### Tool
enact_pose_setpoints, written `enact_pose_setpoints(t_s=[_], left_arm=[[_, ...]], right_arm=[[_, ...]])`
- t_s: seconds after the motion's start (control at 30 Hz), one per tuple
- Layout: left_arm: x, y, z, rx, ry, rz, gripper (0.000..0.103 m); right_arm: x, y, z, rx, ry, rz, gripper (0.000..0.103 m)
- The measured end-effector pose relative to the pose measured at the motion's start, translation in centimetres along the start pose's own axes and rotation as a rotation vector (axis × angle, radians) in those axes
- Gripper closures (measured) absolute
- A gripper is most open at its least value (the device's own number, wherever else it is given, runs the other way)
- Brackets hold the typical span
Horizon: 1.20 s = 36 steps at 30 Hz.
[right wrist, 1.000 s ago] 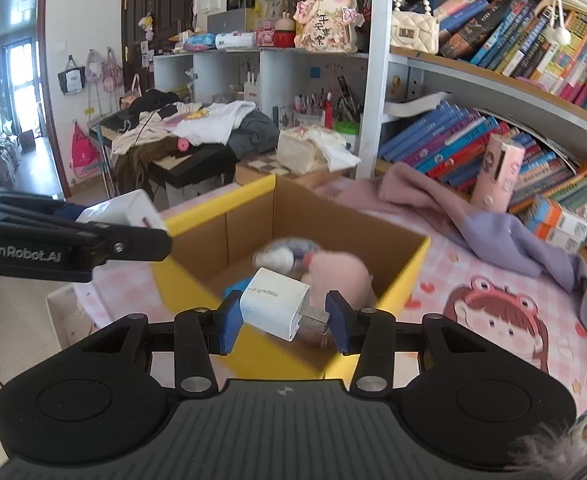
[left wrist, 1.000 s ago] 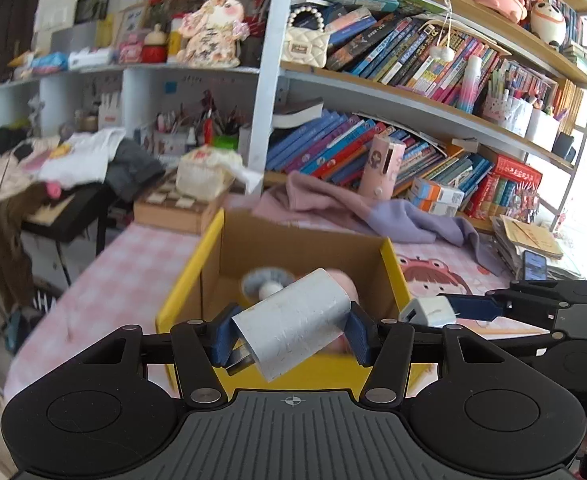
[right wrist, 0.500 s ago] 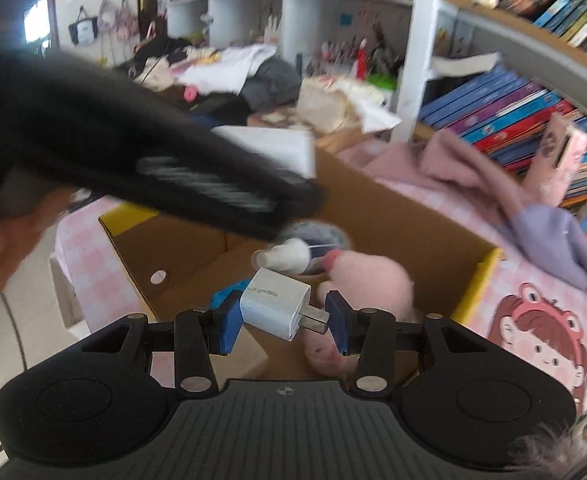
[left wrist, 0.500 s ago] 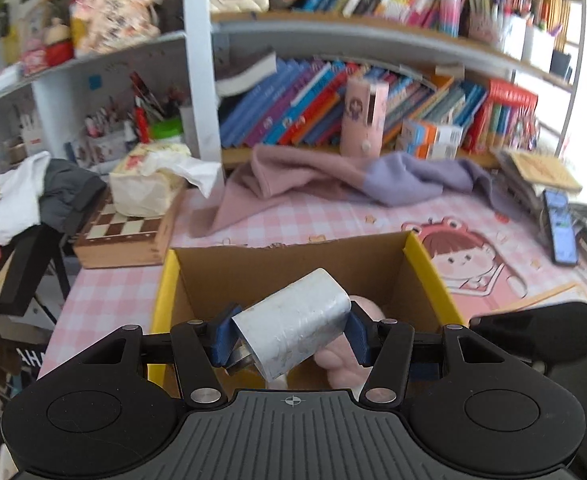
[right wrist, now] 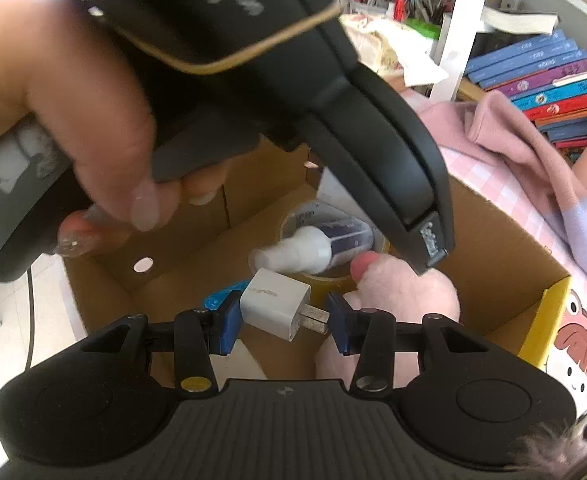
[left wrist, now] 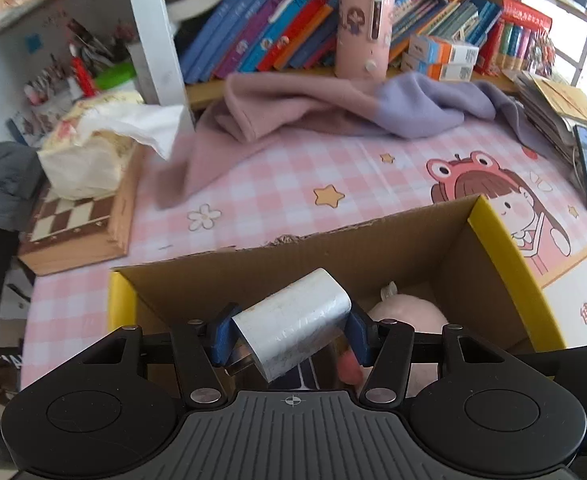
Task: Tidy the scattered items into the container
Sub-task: 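Open the left tool releasing the silver roll while the right tool releases the charger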
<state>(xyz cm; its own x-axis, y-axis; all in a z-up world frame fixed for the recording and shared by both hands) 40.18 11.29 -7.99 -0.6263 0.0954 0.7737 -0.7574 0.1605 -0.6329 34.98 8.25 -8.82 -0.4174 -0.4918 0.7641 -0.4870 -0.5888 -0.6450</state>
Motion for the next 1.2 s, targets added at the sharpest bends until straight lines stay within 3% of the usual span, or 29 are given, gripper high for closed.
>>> enact_pose_setpoints(t_s=[0.43,0.53,0.6,0.67,0.87,1.2], left_arm=[[-2.2,0.5,-0.6,0.007,0.046,-0.063,0.048],[-1.9,0.3,-0.3,0.002,0.045,-0.047,0.043],[-1.2,-0.1,-0.2,0.004,0.044,-0.021,0.033],[-0.2,-0.5,-0.1,0.006,0.039,0.016,0.029],[4.2,-0.9,-0.1,0.029,0.056,0.126,0.029],[13.7,0.8,1.4,0.064,-0.012,0.333,0.028]], right_arm=[[-0.6,0.8,0.1,-0.024,0.014,-0.042,0.06],[-0.7,0.5,0.4,-0.034,0.02,-0.044,0.06],[-0.4,0.4,0.5,-0.061,0.015,-0.033,0.059],[0.0,0.0,1.0,-0.092,-0.002,-0.011,0.051],[2.7,-0.6,0.8,-0.09,0.018,0.084,0.049],[9.0,0.1,0.1,-0.084,0.114,0.243,0.049]])
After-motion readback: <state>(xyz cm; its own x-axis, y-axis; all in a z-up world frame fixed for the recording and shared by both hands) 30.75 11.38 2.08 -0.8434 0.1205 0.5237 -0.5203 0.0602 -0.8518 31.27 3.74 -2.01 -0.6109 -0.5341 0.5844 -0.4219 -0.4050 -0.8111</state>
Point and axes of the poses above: each gripper's, at about its wrist camera, not at the fingertips, and x roughly against the way its jaws point, z to its right, y to its underside, the point moved 7 cm from there along -x, roughly the way its jaws point, and after that the axes turned 5 degrees about z, right-handed, at the moved point
